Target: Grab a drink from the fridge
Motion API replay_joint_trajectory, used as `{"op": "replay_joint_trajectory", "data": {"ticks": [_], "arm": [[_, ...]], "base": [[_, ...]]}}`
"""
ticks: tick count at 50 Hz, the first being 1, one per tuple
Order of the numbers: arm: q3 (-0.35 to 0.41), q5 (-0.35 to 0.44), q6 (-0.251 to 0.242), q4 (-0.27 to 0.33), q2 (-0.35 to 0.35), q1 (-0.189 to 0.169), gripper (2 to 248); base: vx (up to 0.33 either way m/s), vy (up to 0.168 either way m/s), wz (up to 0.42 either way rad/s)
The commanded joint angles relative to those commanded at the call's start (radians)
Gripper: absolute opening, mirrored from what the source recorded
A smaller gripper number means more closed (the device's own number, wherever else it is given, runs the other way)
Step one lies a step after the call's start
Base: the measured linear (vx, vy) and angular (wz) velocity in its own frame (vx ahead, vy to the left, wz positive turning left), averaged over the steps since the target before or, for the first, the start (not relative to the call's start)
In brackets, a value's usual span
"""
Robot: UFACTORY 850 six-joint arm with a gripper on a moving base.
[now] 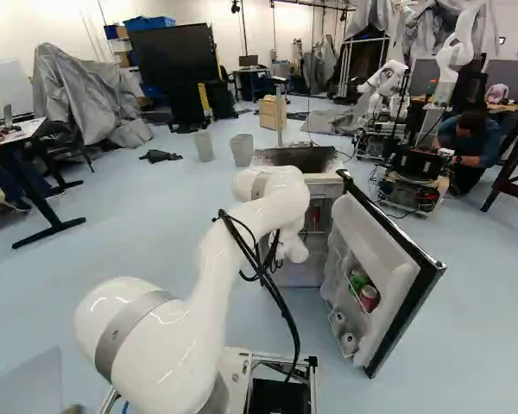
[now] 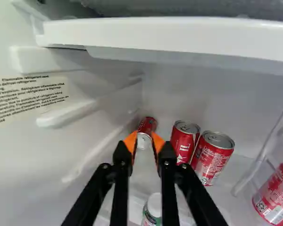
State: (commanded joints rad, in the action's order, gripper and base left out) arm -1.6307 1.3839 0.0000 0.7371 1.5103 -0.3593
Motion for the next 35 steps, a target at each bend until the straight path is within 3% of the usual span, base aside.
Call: {"op": "replay_joint_trajectory", "data": {"ticks": [3, 4, 8, 9, 14, 15, 19, 20, 24, 25, 35], "arm": [[0.000, 0.000, 0.000, 0.000, 0.000, 0.000, 80], [0.000, 0.000, 0.000, 0.000, 0.000, 0.000, 115], [0.000, 0.000, 0.000, 0.000, 0.000, 0.000, 115], [0.000, 0.000, 0.000, 0.000, 0.000, 0.000, 151], [0.000, 0.000, 0.000, 0.000, 0.000, 0.000, 151], [0.000, 0.000, 0.000, 0.000, 0.000, 0.000, 188], [0.000, 0.000, 0.000, 0.000, 0.000, 0.000, 188], [0.000, 0.000, 0.000, 0.000, 0.000, 0.000, 225], [0.000, 0.000, 0.000, 0.000, 0.000, 0.000, 225], [0.000, 0.000, 0.000, 0.000, 0.000, 0.000, 247], [0.012, 0.000, 0.000, 0.000, -0.006, -0.001, 247]], "base": [[0.000, 0.000, 0.000], [0.000, 0.000, 0.000], [0.000, 0.000, 0.000], [0.000, 0.000, 0.000], [0.000, 0.000, 0.000], [0.000, 0.000, 0.000], [0.000, 0.000, 0.000], [0.000, 0.000, 0.000], [0.000, 0.000, 0.000], [0.000, 0.000, 0.000], [0.000, 0.000, 0.000]]}}
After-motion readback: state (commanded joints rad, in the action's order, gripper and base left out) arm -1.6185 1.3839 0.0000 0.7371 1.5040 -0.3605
